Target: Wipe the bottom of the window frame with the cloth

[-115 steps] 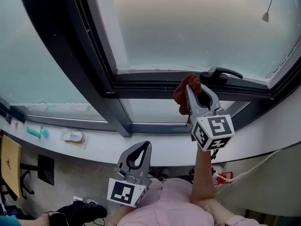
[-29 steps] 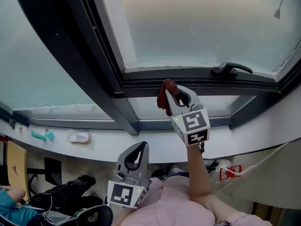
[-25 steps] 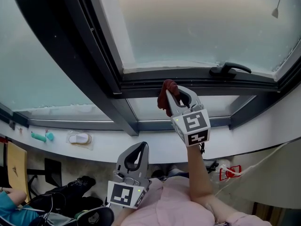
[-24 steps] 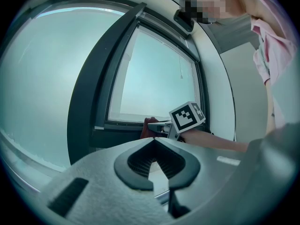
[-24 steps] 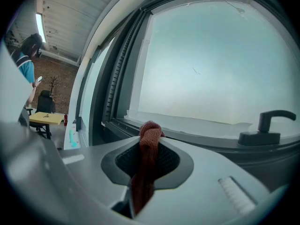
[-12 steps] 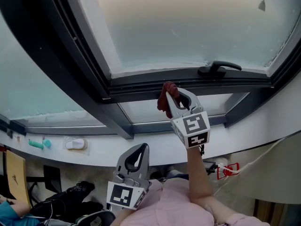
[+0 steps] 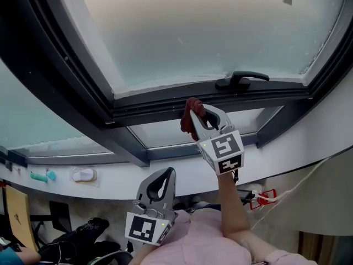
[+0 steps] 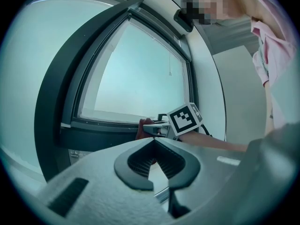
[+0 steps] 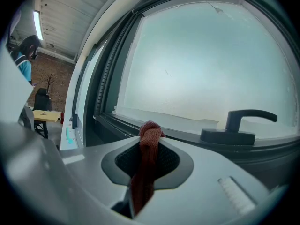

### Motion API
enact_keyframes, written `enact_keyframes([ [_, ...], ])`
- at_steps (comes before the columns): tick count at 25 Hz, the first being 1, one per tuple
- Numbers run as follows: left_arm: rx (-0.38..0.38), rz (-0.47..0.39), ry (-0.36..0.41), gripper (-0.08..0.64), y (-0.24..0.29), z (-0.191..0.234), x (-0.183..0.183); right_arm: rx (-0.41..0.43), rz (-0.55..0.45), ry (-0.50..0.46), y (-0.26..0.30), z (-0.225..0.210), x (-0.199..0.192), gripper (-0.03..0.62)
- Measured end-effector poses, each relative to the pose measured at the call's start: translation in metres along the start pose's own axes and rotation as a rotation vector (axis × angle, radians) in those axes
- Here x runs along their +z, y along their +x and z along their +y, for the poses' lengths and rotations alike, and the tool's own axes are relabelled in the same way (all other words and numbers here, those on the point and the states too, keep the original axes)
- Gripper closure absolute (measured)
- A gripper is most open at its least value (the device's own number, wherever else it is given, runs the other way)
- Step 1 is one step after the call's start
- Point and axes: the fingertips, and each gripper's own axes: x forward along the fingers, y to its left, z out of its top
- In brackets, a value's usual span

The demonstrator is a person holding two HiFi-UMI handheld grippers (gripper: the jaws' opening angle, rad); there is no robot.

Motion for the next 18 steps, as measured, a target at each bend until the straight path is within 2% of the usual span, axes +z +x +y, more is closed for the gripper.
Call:
enact_keyframes([
  [8, 0.002, -0.007, -0.004, 0.560, 0.020, -0.013, 0.002, 0.037, 0.004, -0.004, -0.007, -0.015, -0.004, 0.534],
  [18, 0.024, -0.013, 0.001, 0.560, 0.028, -0.025, 0.003, 0.045, -0.012, -0.003, -0.015, -0.029, -0.006, 0.534],
])
